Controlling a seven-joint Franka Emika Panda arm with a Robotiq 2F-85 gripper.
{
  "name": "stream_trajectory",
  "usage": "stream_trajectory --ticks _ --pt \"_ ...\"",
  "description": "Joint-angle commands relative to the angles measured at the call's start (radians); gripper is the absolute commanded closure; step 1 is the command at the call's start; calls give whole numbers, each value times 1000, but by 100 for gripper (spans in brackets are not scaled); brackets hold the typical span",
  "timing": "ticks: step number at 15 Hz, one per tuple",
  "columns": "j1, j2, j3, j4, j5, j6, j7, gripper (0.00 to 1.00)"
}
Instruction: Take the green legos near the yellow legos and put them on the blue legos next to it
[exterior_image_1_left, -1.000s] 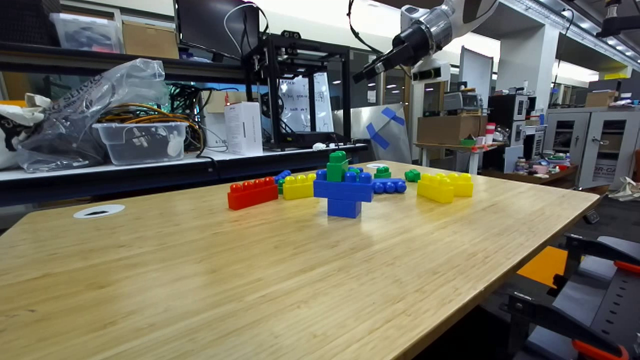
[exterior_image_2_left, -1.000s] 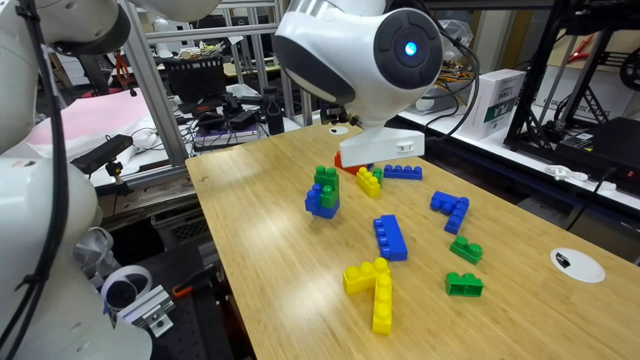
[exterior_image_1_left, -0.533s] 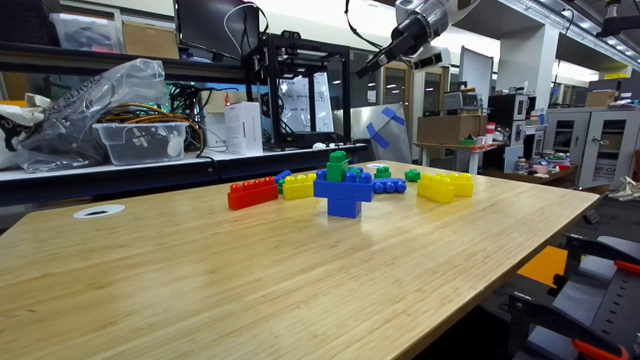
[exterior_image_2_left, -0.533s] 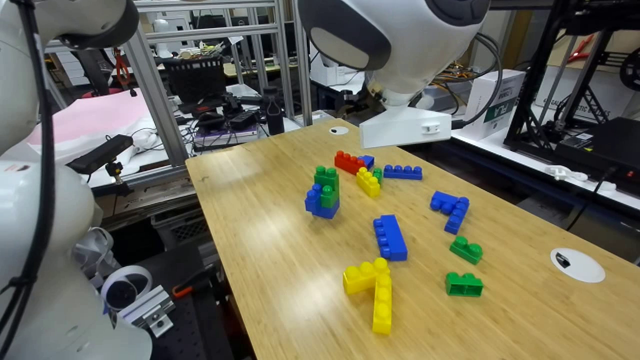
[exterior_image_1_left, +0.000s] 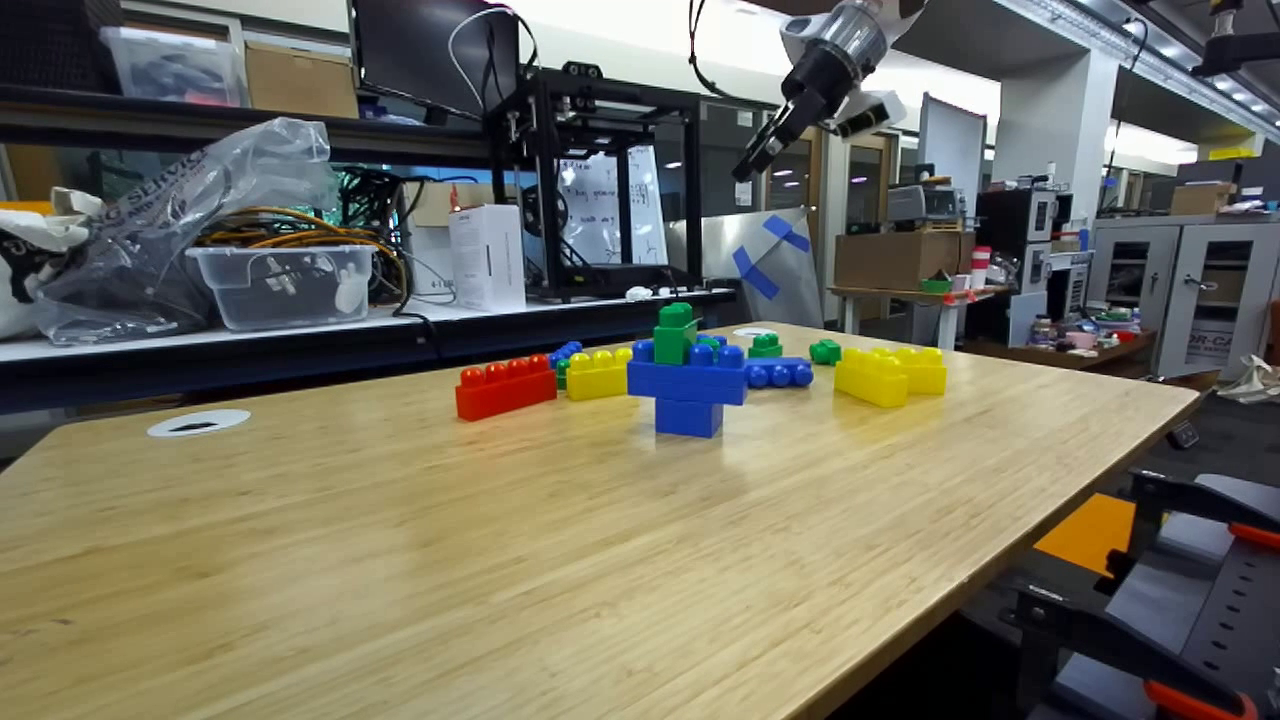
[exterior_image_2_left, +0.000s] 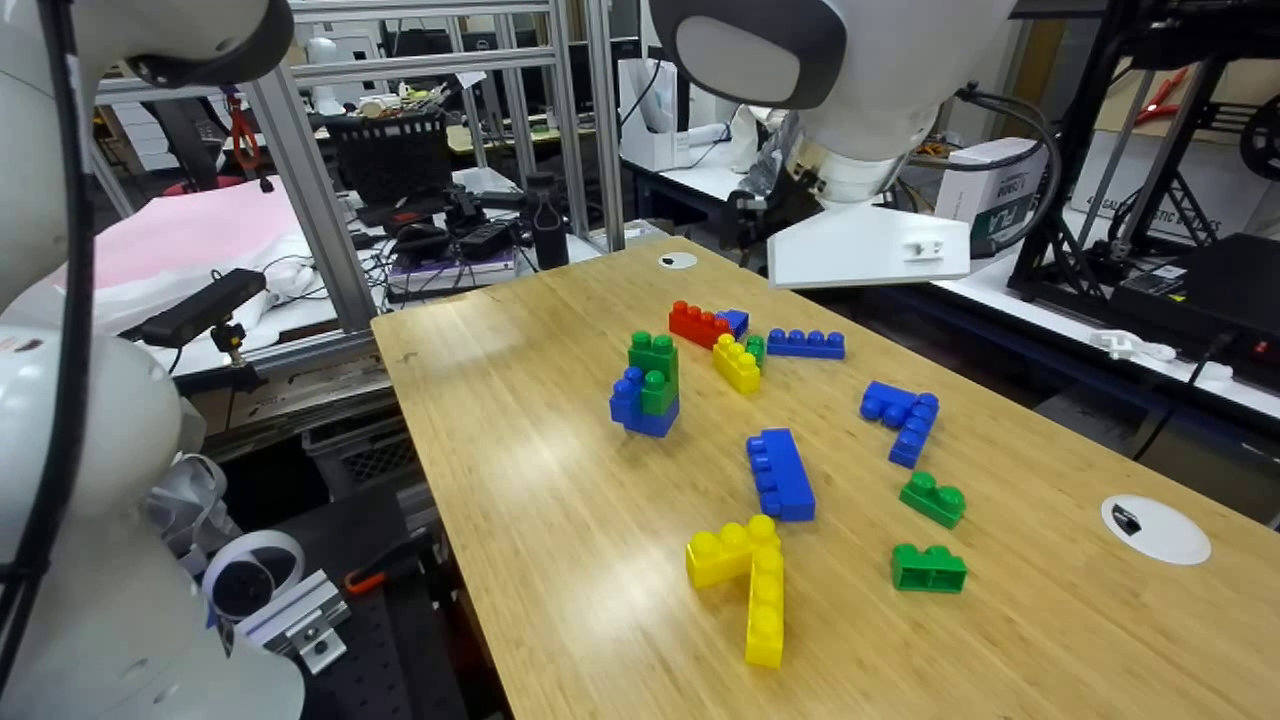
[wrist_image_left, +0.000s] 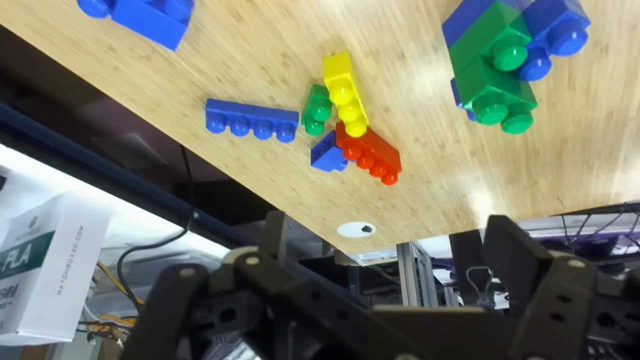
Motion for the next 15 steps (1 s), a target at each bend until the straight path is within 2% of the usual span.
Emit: stream_trajectory --ticks 1,5,8,11,15 --pt "-69 -74 99 65 -139 112 59 0" --pt "-148 -153 235 113 -349 229 89 0" --pt "-236 -249 380 140 -556 281 100 0" --pt "-376 -356 579 148 -760 335 129 0" --pt "-611 -425 851 149 -909 348 133 0"
